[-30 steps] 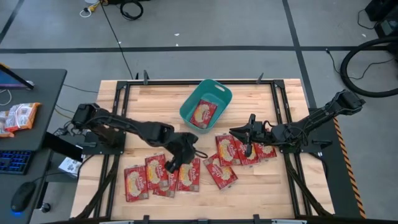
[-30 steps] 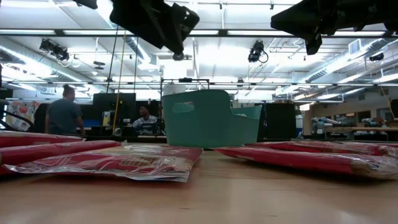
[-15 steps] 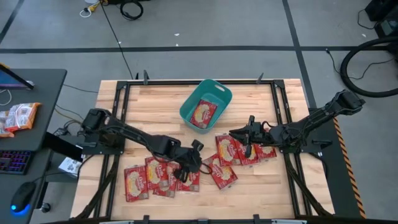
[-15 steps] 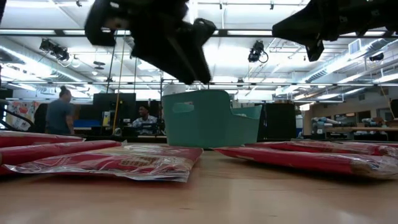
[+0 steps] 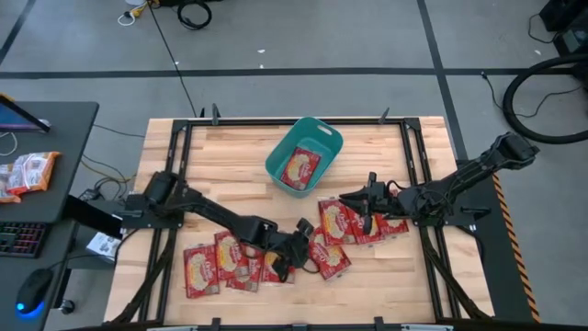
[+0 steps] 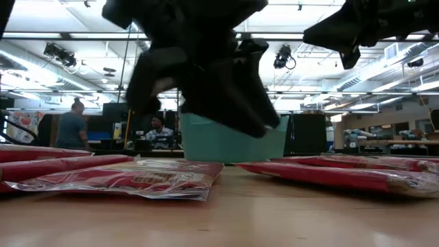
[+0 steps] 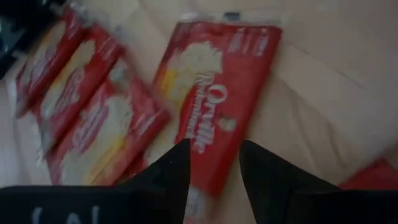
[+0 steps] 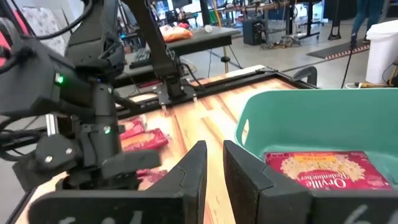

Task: Sort popcorn bags into baskets
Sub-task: Put the popcorn pack into the blue bin

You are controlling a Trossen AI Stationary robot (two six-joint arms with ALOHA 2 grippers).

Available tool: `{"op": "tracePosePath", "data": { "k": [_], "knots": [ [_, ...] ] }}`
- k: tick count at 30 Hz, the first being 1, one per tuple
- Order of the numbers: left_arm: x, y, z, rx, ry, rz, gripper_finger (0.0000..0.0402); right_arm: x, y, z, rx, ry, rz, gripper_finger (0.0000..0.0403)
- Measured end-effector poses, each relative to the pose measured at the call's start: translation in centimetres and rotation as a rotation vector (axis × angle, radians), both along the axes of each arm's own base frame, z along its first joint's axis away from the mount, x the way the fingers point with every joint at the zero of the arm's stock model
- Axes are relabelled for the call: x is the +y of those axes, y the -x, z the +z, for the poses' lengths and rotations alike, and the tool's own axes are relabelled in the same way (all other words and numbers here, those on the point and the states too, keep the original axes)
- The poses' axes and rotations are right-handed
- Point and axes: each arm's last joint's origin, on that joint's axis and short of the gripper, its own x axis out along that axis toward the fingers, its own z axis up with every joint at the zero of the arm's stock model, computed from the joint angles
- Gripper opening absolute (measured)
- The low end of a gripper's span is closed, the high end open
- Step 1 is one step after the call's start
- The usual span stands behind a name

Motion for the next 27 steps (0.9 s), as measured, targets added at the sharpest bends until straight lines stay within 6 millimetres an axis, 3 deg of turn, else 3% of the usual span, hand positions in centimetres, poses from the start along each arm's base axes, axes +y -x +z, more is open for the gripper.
{"op": "tracePosePath", "data": {
  "k": [9,27],
  "knots": [
    [-1.6,-0.8,-2.8,-0.064,-0.099,-0.124,0.0142,0.1,0.5,0.2,0.012,-0.003,0.013,0.0059],
    [-1.0,-1.7,-4.2,-0.097,-0.174,-0.165,0.0142,0.0,0.4,0.0,0.014,-0.022,0.003,0.0059]
  ]
}}
